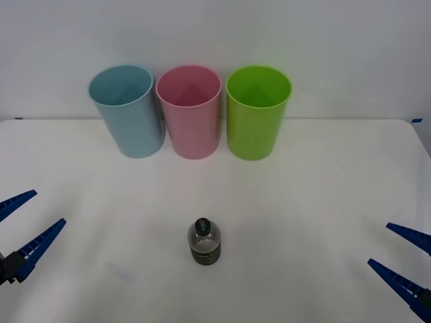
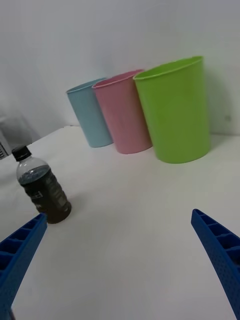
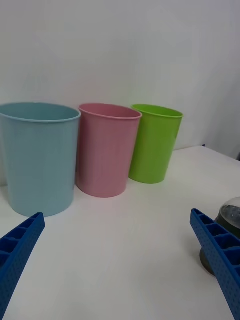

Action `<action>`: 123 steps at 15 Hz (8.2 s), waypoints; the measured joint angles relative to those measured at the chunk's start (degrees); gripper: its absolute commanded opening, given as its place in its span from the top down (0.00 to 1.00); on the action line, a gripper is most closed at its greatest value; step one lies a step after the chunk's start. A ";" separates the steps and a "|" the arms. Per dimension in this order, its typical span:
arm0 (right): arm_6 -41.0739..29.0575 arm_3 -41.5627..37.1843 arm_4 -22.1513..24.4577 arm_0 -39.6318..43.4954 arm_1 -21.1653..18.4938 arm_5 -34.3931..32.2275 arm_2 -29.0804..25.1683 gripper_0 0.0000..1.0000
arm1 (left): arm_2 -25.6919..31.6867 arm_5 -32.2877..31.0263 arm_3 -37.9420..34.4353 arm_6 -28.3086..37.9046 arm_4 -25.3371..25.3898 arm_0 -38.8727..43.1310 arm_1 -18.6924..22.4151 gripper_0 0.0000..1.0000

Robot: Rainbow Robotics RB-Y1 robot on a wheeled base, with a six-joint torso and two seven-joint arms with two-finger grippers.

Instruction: Grasp the object on the table and drop it into the matching bin: aluminum can to the light blue bin, PET bottle to the pink bin.

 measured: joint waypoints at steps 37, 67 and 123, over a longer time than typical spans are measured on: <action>27.26 16.05 1.75 -27.22 6.21 21.29 45.82 0.00 | 0.00 0.00 0.00 0.00 0.00 0.00 0.00 0.00; 30.19 16.04 3.71 -28.70 12.59 31.71 49.11 1.00 | 0.00 0.00 0.00 0.00 0.00 0.00 0.00 0.00; -12.03 25.14 17.04 -71.44 19.82 58.83 34.59 1.00 | 0.00 0.00 0.00 0.00 0.00 0.00 0.00 0.00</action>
